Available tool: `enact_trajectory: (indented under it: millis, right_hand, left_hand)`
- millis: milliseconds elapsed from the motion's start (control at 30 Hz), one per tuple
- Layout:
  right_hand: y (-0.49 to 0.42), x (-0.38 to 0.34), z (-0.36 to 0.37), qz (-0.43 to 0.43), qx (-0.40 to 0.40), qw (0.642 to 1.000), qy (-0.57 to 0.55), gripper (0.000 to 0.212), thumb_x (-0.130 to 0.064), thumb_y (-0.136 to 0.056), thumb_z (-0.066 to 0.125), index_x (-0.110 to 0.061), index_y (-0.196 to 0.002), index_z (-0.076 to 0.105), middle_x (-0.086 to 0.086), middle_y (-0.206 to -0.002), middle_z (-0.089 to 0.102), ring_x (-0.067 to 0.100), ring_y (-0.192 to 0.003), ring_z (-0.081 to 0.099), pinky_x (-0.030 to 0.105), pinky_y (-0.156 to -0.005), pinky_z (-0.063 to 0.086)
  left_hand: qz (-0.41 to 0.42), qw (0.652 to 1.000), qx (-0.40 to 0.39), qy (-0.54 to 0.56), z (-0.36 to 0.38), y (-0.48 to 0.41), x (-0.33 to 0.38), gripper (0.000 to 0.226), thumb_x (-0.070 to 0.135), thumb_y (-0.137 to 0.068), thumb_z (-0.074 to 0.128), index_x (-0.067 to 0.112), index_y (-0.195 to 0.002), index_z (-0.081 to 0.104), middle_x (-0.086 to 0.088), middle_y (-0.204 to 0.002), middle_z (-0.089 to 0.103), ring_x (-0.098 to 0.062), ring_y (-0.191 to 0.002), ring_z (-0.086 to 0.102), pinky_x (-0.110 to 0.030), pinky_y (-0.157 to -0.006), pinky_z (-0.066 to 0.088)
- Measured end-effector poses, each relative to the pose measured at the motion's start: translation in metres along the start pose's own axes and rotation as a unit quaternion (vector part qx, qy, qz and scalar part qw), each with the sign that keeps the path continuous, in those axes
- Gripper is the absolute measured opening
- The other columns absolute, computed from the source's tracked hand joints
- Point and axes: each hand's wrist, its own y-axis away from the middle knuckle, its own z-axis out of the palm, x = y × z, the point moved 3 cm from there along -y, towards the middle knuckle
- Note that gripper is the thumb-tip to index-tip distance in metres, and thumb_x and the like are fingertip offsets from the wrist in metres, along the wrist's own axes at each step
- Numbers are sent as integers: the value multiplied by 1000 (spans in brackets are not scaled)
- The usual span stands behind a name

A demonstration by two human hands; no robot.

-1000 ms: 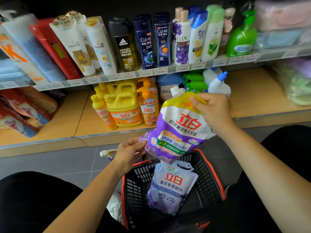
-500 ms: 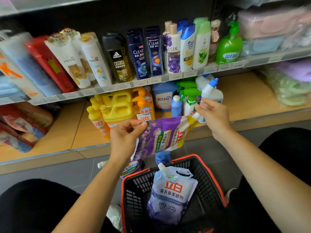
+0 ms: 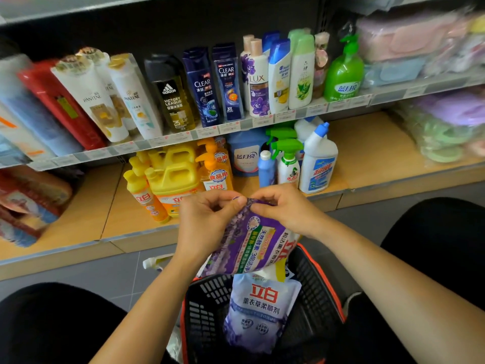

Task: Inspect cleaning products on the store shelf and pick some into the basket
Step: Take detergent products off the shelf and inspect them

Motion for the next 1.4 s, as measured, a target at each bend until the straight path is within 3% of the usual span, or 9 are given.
enact_trajectory:
  millis: [233,367,433,667,867,967,1100,1233,1400]
  right_hand:
    - [3,-8,-16,-24,49,997,-47,28,0,-93,64,-25,-91,74,-12,-83,76,2,-78,69,22,-76,55]
    - [2,-13,-30,-17,53,992,-117,28,6,-92,61,-18,-93,75,-7,-83,77,5,-77,70,18,-71,55]
    - [1,-15,-33,-14,47,990,-135,28,6,-92,61,-18,-94,75,-4,-84,78,8,-78,72,20,-71,57]
    - [1,-14,-43,-10,34,990,-138,27,4,-94,59,-16,-100,75,-2,-91,78,9,-85,71,19,-76,55]
    - [4,-17,-40,-4,42,988,-150,27,4,-93,60,-17,-97,77,-2,-85,78,8,-78,72,18,-70,55]
    - [5,-22,-38,-10,52,988,-147,26,3,-93,60,-16,-95,76,-3,-83,78,7,-75,73,18,-68,56]
    - [4,-25,-40,-23,81,985,-152,26,1,-94,61,-20,-95,77,0,-86,78,11,-78,73,23,-71,58]
    - [3,-22,-43,-20,120,979,-162,30,-3,-93,64,-28,-89,79,2,-87,78,13,-78,74,24,-70,58]
    - [0,-16,-50,-5,157,973,-169,21,-3,-92,66,-21,-96,76,1,-86,78,12,-77,73,22,-67,57]
  left_hand:
    - [37,999,-12,12,-13,-2,2,13,27,-93,72,30,-103,79,-2,-73,74,-8,-63,65,-21,-60,52]
    - [6,994,-68,-85,-21,-3,-8,9,31,-87,75,28,-93,80,8,-91,67,-8,-86,62,-19,-71,46]
    - [-17,993,-93,-68,-14,1,-10,13,33,-88,72,24,-80,78,11,-78,66,-3,-73,58,-16,-62,41]
    - [-95,980,-151,85,3,14,-8,26,29,-87,71,4,-84,76,-17,-83,75,-24,-70,70,-31,-59,54]
    - [-79,987,-129,49,-1,16,-1,17,28,-91,67,14,-88,77,-4,-84,74,-17,-72,67,-31,-59,51]
    - [61,992,-94,-59,-2,24,11,32,26,-96,67,20,-128,68,7,-119,67,-13,-110,64,-32,-84,54]
    - [189,956,-126,-185,6,38,19,58,36,-98,60,20,-152,45,7,-159,38,-23,-146,36,-26,-117,29]
    - [205,932,-140,-264,14,44,10,65,38,-101,54,20,-159,30,10,-167,23,-21,-156,13,-35,-125,20]
    - [181,939,-155,-247,10,45,1,56,32,-101,59,19,-153,44,16,-155,45,-21,-155,17,-46,-122,29]
